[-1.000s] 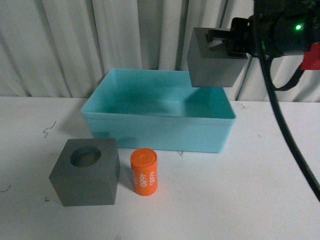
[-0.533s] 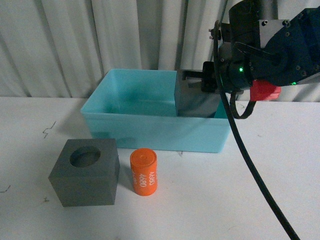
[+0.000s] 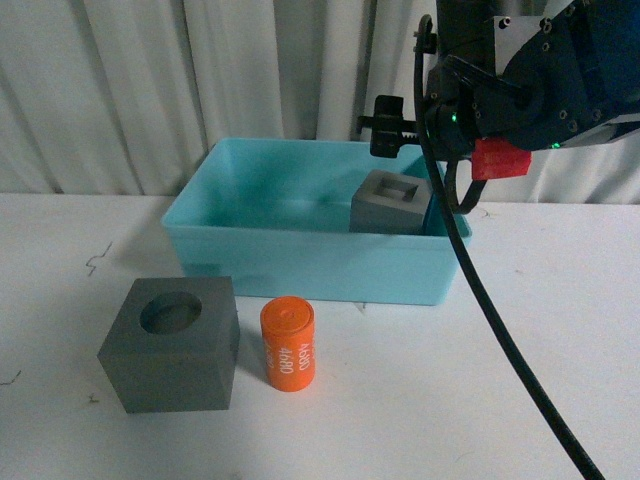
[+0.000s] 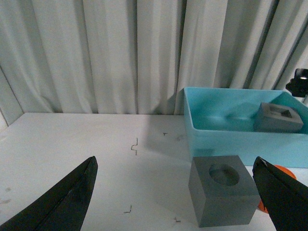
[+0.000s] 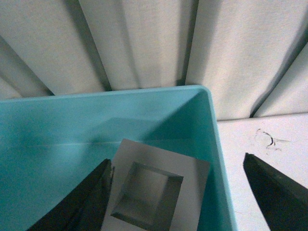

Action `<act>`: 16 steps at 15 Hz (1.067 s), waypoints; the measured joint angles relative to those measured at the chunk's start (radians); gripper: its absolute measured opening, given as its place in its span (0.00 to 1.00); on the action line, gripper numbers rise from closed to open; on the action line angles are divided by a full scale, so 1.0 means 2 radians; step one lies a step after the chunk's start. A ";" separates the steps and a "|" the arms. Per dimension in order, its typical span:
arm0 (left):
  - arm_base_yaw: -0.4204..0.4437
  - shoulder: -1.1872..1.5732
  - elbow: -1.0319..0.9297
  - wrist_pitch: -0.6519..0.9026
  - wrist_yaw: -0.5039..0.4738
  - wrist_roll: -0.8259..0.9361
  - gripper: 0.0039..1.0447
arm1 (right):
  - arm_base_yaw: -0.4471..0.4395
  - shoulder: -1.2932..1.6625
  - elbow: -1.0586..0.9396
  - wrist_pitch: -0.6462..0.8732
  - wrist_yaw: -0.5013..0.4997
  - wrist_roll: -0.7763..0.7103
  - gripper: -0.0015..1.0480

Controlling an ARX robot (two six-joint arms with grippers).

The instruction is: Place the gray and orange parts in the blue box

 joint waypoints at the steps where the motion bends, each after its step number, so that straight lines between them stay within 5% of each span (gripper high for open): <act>1: 0.000 0.000 0.000 0.000 0.000 0.000 0.94 | -0.003 -0.030 -0.037 0.030 0.001 0.000 0.91; 5: 0.000 0.000 0.000 0.000 0.000 0.000 0.94 | -0.028 -0.276 -0.223 0.112 -0.007 -0.002 0.94; 10: 0.000 0.000 0.000 0.000 0.000 0.000 0.94 | -0.032 -0.534 -0.565 -0.018 0.035 0.089 0.93; 12: 0.000 0.000 0.000 0.000 0.000 0.000 0.94 | -0.057 -0.532 -0.642 0.246 -0.030 -0.011 0.70; 13: 0.000 0.000 0.000 0.000 0.000 0.000 0.94 | -0.066 -0.556 -0.683 0.301 -0.043 -0.059 0.57; 16: 0.000 0.000 0.000 0.000 0.000 0.000 0.94 | -0.089 -0.630 -0.722 0.292 -0.064 -0.097 0.21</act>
